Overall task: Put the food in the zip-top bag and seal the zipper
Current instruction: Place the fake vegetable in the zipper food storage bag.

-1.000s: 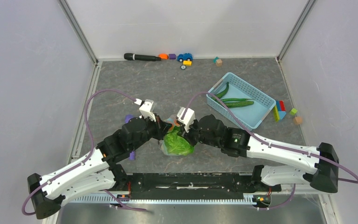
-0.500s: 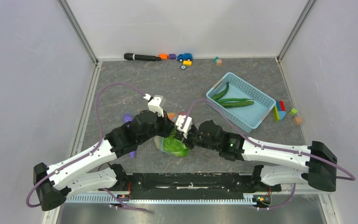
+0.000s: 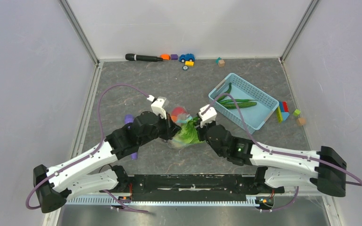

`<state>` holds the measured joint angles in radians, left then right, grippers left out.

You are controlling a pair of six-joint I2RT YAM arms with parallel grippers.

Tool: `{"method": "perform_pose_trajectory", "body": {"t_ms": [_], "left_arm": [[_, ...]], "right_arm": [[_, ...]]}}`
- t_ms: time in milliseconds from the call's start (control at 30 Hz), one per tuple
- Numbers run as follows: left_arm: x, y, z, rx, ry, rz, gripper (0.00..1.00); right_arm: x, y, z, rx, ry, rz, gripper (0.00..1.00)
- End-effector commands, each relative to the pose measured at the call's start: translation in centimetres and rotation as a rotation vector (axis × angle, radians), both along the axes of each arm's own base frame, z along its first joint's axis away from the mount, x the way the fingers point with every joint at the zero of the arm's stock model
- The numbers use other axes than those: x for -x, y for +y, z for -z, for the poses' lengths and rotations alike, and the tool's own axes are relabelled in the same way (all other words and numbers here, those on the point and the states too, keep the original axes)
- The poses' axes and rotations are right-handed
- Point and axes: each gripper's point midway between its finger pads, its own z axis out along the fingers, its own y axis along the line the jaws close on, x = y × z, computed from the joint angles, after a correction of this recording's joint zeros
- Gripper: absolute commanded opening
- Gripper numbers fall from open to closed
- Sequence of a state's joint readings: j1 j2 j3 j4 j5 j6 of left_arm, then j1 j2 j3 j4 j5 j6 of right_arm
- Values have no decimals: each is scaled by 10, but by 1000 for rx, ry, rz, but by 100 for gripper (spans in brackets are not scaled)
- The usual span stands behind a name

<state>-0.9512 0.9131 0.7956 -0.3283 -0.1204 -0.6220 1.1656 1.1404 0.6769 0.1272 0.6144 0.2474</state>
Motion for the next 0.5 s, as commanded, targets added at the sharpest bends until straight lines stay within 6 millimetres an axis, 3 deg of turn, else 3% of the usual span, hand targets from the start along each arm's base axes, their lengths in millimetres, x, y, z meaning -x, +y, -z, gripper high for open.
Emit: {"method": "perform_pose_trajectory", "body": {"t_ms": [0, 300, 467], "left_arm": [[-1, -11, -42, 127, -30, -8, 2], [-20, -34, -59, 156, 13, -57, 2], [-27, -41, -53, 165, 61, -103, 2]], "right_arm": [[-8, -26, -62, -253, -121, 116, 0], [16, -23, -111, -440, -203, -56, 0], [18, -17, -99, -402, -169, -78, 0]]}}
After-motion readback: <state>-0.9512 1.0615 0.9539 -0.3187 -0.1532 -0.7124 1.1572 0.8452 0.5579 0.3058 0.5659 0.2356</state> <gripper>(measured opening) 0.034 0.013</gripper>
